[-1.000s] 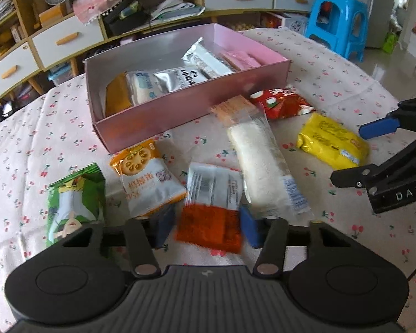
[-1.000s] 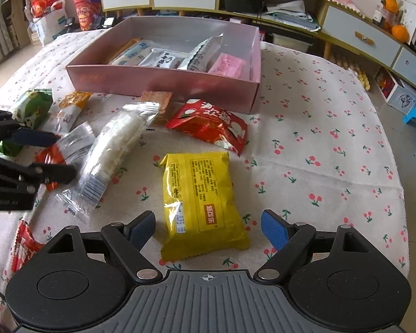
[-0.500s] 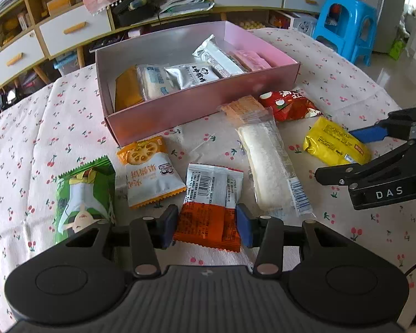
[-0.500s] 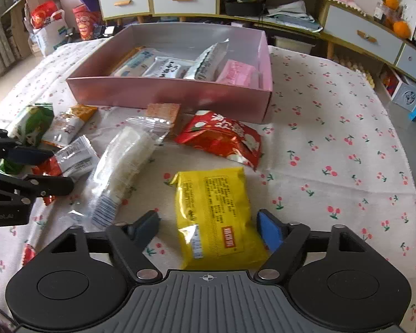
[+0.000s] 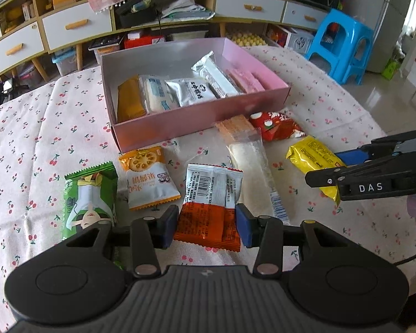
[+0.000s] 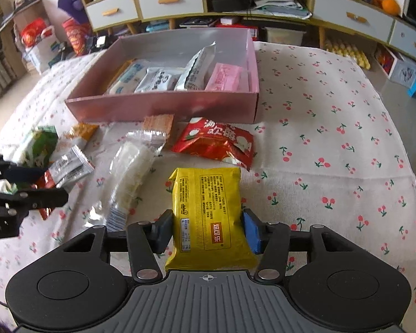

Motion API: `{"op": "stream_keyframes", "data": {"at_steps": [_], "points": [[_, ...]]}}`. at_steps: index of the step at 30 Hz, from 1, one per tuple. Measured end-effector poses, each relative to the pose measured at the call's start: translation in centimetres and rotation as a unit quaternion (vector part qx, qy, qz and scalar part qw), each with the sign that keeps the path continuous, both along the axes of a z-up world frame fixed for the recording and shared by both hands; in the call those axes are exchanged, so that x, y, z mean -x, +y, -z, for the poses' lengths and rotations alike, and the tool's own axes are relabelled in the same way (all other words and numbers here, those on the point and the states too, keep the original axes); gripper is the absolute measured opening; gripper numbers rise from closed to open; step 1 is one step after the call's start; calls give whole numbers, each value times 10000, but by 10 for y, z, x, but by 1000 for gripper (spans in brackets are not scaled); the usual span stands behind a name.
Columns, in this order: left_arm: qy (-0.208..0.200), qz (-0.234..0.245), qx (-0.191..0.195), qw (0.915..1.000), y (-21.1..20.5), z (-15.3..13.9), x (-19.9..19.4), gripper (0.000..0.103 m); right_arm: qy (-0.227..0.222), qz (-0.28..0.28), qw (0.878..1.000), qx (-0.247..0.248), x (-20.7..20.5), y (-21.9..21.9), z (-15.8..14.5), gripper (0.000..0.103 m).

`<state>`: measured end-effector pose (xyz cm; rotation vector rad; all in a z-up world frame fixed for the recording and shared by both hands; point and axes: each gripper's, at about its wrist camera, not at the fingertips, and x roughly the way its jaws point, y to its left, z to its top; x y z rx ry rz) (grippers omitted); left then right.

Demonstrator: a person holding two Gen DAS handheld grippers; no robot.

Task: Organize snacks
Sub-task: 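Carry the yellow packet with the right tool while the left carries the orange-and-white packet into the box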

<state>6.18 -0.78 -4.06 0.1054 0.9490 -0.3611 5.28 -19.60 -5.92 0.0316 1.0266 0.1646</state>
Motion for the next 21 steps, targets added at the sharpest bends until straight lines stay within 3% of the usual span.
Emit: {"op": "stream_keyframes", "data": {"at_steps": [21], "points": [[-148,-462,631,9968,21,-32,-19,41,-219,401,9973,-567,-17,-5,-40,52]]}}
